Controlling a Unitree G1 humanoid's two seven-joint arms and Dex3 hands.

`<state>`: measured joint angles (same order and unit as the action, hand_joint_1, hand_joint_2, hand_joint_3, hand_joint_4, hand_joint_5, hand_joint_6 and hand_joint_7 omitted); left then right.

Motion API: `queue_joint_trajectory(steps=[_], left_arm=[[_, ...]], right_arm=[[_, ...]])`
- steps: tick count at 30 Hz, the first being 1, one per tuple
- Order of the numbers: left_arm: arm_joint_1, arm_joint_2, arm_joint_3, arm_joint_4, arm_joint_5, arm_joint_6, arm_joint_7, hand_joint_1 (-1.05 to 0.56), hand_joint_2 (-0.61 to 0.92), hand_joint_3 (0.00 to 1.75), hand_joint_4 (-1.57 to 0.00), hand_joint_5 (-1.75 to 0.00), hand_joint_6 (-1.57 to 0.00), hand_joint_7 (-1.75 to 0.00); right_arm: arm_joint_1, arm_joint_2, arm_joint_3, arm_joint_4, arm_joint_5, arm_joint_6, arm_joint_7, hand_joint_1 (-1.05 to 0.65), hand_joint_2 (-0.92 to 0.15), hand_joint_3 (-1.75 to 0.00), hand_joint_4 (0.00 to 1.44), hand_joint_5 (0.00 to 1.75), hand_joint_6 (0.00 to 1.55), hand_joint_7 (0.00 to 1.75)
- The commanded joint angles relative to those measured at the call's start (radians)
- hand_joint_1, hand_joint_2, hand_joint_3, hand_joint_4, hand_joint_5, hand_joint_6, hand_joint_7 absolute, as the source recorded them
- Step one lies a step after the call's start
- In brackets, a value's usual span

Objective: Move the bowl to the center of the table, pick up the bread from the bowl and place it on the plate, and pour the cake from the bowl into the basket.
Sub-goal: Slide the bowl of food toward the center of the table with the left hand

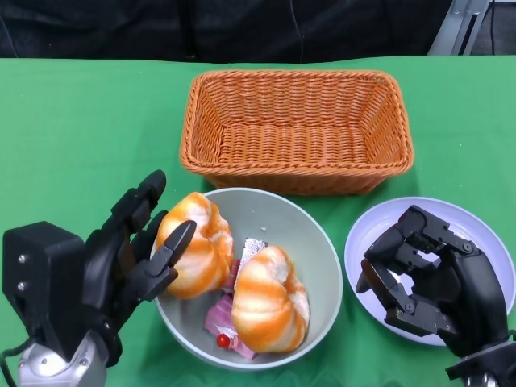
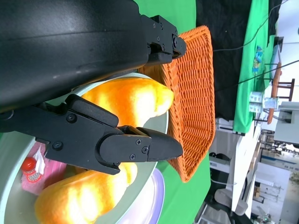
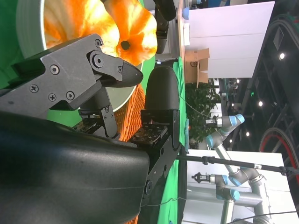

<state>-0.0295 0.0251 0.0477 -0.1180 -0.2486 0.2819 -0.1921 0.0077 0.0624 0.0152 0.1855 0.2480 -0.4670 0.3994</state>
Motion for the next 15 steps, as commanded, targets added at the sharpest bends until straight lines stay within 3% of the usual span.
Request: queue_joint_trajectory(steps=[1, 15], left_arm=[[0.019, 0.001, -0.001, -0.023, -0.028, 0.013, -0.020, -0.64, 0.92, 0.32, -0.06, -0.02, -0.13, -0.02], [0.038, 0.011, -0.025, -0.028, -0.071, 0.015, -0.049, -0.66, 0.92, 0.31, -0.09, -0.03, -0.14, -0.01]], right_arm=[[0.002, -0.013, -0.005, 0.001, 0.000, -0.011, 0.002, -0.10, -0.66, -0.79, 0.64, 1.64, 0.63, 1.31], [0.004, -0.008, -0.001, -0.002, -0.009, -0.015, -0.005, -0.10, -0.60, -0.91, 0.64, 1.66, 0.62, 1.34]])
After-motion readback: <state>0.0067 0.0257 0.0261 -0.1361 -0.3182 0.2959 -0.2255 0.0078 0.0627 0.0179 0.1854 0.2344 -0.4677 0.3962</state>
